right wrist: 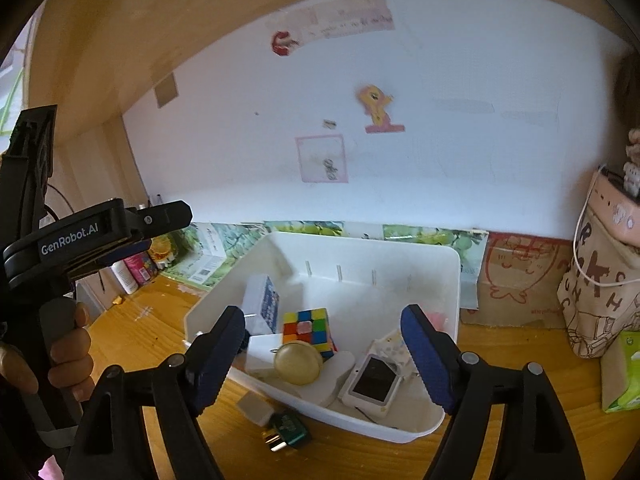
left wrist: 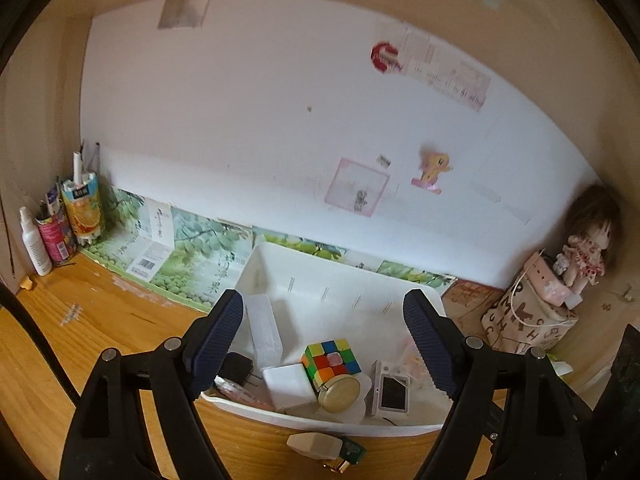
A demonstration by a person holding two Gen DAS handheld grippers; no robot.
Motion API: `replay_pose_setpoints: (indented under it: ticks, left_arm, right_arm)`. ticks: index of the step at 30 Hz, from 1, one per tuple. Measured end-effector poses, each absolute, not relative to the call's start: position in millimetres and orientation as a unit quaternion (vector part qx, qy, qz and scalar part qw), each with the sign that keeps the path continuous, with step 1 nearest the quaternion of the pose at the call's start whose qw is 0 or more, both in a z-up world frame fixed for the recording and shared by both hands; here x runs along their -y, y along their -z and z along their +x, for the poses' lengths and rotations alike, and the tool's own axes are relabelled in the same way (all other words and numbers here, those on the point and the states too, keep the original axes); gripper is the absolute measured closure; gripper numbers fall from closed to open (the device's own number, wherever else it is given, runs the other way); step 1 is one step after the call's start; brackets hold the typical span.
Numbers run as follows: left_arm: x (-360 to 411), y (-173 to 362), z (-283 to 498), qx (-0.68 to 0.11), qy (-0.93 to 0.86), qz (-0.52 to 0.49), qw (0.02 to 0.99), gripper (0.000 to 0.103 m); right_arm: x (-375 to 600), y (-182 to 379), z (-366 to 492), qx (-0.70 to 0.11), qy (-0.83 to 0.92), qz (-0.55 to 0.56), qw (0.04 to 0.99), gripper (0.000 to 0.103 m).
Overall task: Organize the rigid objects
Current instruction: 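Withdraw both tools and move toward the green charger plug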
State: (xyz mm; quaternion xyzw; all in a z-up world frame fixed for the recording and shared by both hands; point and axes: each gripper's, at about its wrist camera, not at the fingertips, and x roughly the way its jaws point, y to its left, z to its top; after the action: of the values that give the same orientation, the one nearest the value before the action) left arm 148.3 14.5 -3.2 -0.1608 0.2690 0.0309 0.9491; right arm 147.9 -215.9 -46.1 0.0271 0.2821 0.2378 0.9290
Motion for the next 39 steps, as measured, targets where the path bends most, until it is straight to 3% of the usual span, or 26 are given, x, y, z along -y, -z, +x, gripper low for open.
replay_pose_setpoints:
  ticks: [8,20,39]
  left_arm:
    - [-22,-16,107,-0.233,-0.033,-0.165,0.958,0.018]
    - [-35,0,72,-0.256,-0.066,-0.171,0.949,0.018]
    - [-43,64,84,-0.399,-0.078,-0.159,0.900,0.018]
  right_arm:
    - [207,30,118,-0.270,-0.257,0.028,0.927,0.022]
    - [195,39,85,-0.291,-0.278,0.031,0.915,0.022]
    - [191,104,93,-0.413,-0.265,0.106,0.865,0.022]
